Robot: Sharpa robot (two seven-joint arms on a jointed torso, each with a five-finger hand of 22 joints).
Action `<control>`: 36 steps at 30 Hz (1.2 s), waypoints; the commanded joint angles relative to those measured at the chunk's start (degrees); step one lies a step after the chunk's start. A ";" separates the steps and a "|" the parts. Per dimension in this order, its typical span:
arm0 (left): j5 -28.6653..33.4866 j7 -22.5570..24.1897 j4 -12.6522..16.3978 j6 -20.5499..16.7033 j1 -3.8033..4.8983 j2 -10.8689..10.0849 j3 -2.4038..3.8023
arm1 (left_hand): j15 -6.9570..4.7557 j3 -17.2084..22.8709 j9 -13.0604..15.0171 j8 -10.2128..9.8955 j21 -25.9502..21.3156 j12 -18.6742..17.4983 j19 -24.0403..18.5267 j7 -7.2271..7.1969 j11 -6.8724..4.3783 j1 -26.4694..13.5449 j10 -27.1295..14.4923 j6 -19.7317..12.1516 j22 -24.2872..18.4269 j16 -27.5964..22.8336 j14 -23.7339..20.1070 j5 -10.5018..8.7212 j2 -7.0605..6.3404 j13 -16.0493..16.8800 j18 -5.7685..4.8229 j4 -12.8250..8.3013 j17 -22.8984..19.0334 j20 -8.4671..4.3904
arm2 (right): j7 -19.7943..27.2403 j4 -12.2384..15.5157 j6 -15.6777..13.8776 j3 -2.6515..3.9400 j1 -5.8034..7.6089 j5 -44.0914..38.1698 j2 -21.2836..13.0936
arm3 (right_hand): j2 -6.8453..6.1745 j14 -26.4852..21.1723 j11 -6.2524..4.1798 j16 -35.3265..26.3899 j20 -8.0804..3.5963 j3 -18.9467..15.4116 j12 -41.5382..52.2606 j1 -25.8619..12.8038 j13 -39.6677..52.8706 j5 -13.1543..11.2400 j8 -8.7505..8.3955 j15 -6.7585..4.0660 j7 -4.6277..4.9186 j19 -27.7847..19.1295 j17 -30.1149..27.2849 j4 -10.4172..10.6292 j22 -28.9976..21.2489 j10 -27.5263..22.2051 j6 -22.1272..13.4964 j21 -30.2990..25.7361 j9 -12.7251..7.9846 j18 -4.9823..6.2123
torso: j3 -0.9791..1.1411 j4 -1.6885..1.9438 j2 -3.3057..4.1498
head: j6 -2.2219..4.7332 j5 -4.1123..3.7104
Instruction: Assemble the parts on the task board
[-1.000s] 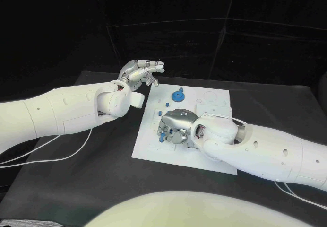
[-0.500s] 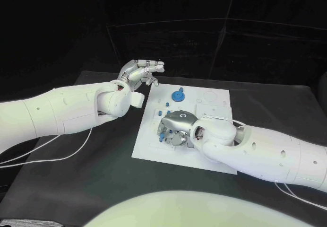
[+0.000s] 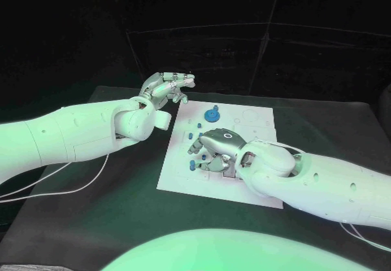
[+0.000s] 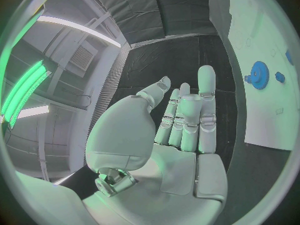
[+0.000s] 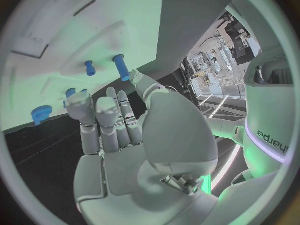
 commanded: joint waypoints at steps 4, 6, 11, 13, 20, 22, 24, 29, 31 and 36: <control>0.14 0.13 0.13 0.72 0.09 -0.16 0.03 | 0.00 -0.46 0.05 0.05 -0.22 0.19 0.05 -0.08 -0.05 0.46 -0.32 -0.27 -0.06 -0.21 -0.55 -0.07 0.18 0.10 0.72 0.00 -0.07 0.47 | 1.54 3.88 -8.50 1.40 1.16 11.07 -7.06 | 0.70 0.40 -0.29 0.30 -0.35 -3.19 2.39 -0.68 0.23 0.03 0.50 -0.46 -0.13 0.66 0.06 1.23 0.19 1.86 0.23 -0.10 0.24 0.41 | -0.16 -0.37 -0.33 | 0.77 -1.56; 0.14 0.14 0.20 0.78 0.09 -0.17 0.03 | 0.03 -0.71 0.06 0.15 -0.33 0.43 0.06 -0.06 -0.03 0.48 -0.50 -0.35 -0.15 -0.14 -0.65 -0.07 0.26 0.13 0.74 0.06 -0.20 0.52 | 0.66 4.95 -8.12 1.64 1.77 14.87 -9.63 | 1.58 1.09 -0.89 1.38 -0.58 -3.54 4.81 -0.80 0.98 0.08 1.50 -0.84 -0.21 2.12 1.65 1.87 1.96 6.01 2.32 1.18 0.61 0.05 | -0.21 -0.44 -0.42 | 0.96 -2.38; 0.14 0.14 0.44 0.81 0.09 -0.34 0.01 | 0.04 -0.79 0.07 0.19 -0.37 0.51 0.06 -0.05 -0.02 0.49 -0.56 -0.37 -0.19 -0.11 -0.68 -0.07 0.28 0.14 0.75 0.08 -0.24 0.54 | -3.81 7.64 -6.42 1.93 2.79 22.71 -16.46 | 0.75 3.02 -4.54 5.69 -2.96 -7.45 15.53 -4.87 7.06 4.72 3.78 -3.71 -3.21 6.27 8.19 5.06 7.48 20.31 5.88 5.19 1.26 -1.14 | -0.17 -0.74 -0.39 | 1.75 -4.43; 0.14 0.15 0.51 0.83 0.09 -0.37 0.01 | 0.04 -0.81 0.07 0.20 -0.38 0.53 0.06 -0.06 -0.02 0.49 -0.56 -0.37 -0.19 -0.11 -0.69 -0.07 0.28 0.14 0.75 0.09 -0.27 0.54 | -5.81 8.66 -5.57 1.96 2.94 23.67 -18.48 | 0.49 4.05 -5.44 9.13 -4.00 -9.93 26.19 -6.12 17.85 8.01 4.83 -4.53 -3.90 8.37 13.73 6.45 10.64 21.91 6.29 7.41 1.50 -1.92 | -0.17 -0.92 -0.43 | 1.91 -5.19; 0.14 0.19 0.89 0.90 0.07 -0.61 -0.01 | 0.04 -0.81 0.07 0.20 -0.38 0.53 0.06 -0.06 -0.02 0.49 -0.56 -0.37 -0.19 -0.11 -0.69 -0.07 0.28 0.14 0.75 0.09 -0.27 0.54 | -14.68 11.96 -1.96 1.95 3.00 20.15 -23.05 | 2.39 5.13 -5.83 15.20 -4.54 -17.22 57.16 -7.71 52.92 7.52 9.07 -4.84 -4.66 12.00 23.78 11.48 17.07 21.20 6.17 11.76 2.69 -3.28 | 0.05 -1.72 -0.46 | 2.13 -6.21; 0.14 0.19 1.02 0.92 0.07 -0.68 -0.03 | 0.04 -0.81 0.07 0.20 -0.38 0.53 0.06 -0.06 -0.02 0.49 -0.56 -0.37 -0.19 -0.11 -0.69 -0.07 0.28 0.14 0.75 0.09 -0.27 0.54 | -17.23 12.59 -1.07 1.93 2.76 18.62 -23.82 | 2.82 5.30 -5.80 16.11 -4.72 -18.83 60.62 -7.80 57.20 7.47 10.12 -4.73 -4.74 12.69 25.43 12.97 18.32 21.39 6.05 12.57 3.07 -3.46 | 0.08 -1.88 -0.50 | 2.21 -6.52; 0.14 0.21 1.18 0.94 0.06 -0.77 -0.04 | 0.04 -0.81 0.07 0.20 -0.38 0.53 0.06 -0.06 -0.02 0.49 -0.56 -0.37 -0.19 -0.11 -0.69 -0.07 0.28 0.14 0.75 0.09 -0.27 0.54 | -19.65 13.13 -0.52 1.90 2.28 17.34 -24.45 | 3.04 5.44 -5.94 16.81 -4.56 -20.28 62.75 -7.67 59.93 7.55 11.03 -4.83 -4.83 13.28 26.73 14.29 19.36 21.53 5.92 13.23 3.42 -3.75 | 0.07 -1.91 -0.54 | 2.17 -6.75; 0.14 0.22 1.51 0.94 0.06 -1.12 -0.06 | 0.04 -0.81 0.07 0.20 -0.38 0.53 0.06 -0.06 -0.02 0.49 -0.56 -0.37 -0.19 -0.11 -0.69 -0.07 0.28 0.14 0.75 0.09 -0.27 0.54 | -23.72 13.80 0.00 1.83 0.79 15.47 -24.93 | 3.17 5.45 -5.65 17.34 -4.39 -23.57 64.49 -7.18 62.76 7.94 12.37 -4.72 -4.67 13.50 27.73 16.58 20.05 21.19 4.41 13.68 3.95 -3.89 | -0.04 -1.63 -0.45 | 2.14 -7.56; 0.14 0.22 1.60 0.94 0.06 -1.25 -0.07 | 0.04 -0.81 0.07 0.20 -0.38 0.53 0.06 -0.06 -0.02 0.49 -0.56 -0.37 -0.19 -0.11 -0.69 -0.07 0.28 0.14 0.75 0.09 -0.27 0.54 | -24.76 13.89 0.27 1.80 0.34 14.85 -24.91 | 3.36 5.44 -5.59 17.38 -4.32 -24.44 64.76 -7.51 63.30 7.83 12.78 -4.67 -4.65 13.52 27.82 16.68 20.14 21.18 4.16 13.73 4.10 -3.90 | -0.01 -1.61 -0.43 | 2.07 -7.62; 0.14 0.21 1.69 0.92 0.06 -1.50 -0.08 | 0.04 -0.81 0.07 0.20 -0.38 0.53 0.06 -0.06 -0.02 0.49 -0.56 -0.37 -0.19 -0.11 -0.69 -0.07 0.28 0.14 0.75 0.09 -0.27 0.54 | -26.69 14.25 1.18 1.75 -0.94 13.16 -24.73 | 3.88 5.52 -5.66 17.70 -4.26 -26.04 65.41 -8.91 64.50 7.81 13.79 -4.67 -4.75 13.68 28.51 16.78 20.50 21.38 4.14 13.95 4.50 -3.97 | -0.09 -1.65 -0.48 | 1.95 -7.86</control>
